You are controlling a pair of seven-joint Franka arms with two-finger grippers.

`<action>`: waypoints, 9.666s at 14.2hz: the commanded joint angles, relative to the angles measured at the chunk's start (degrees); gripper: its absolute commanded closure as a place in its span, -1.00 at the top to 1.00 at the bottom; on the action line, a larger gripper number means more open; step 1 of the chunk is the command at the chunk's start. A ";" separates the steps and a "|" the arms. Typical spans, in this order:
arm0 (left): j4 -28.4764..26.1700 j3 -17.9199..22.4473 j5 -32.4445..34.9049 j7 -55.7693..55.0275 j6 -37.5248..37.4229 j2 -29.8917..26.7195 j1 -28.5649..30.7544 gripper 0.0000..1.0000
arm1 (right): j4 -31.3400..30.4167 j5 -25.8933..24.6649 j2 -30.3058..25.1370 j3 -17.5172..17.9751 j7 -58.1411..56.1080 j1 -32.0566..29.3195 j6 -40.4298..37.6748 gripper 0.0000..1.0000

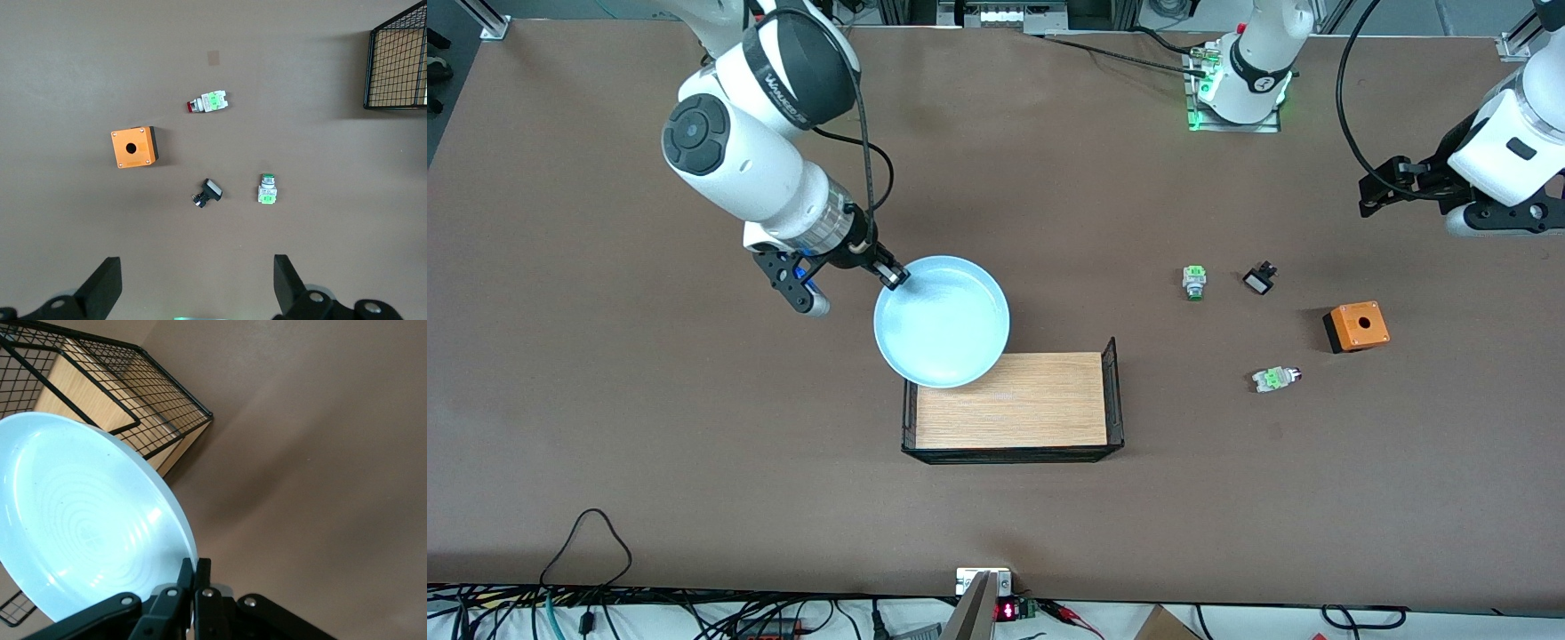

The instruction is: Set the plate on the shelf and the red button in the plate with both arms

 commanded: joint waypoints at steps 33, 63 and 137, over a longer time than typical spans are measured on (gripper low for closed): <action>1.69 0.07 -0.19 1.05 -0.85 0.80 0.15 1.00 | 6.16 0.31 11.45 -1.18 7.21 5.50 13.03 -1.00; 1.69 0.07 -0.10 0.96 -1.73 0.71 0.15 1.00 | 7.48 -0.74 17.96 -1.18 6.68 5.68 21.21 0.09; -15.36 0.07 1.83 81.03 54.43 35.69 3.32 -0.38 | -1.49 -20.78 -17.81 -1.27 -68.99 -29.92 -28.97 1.00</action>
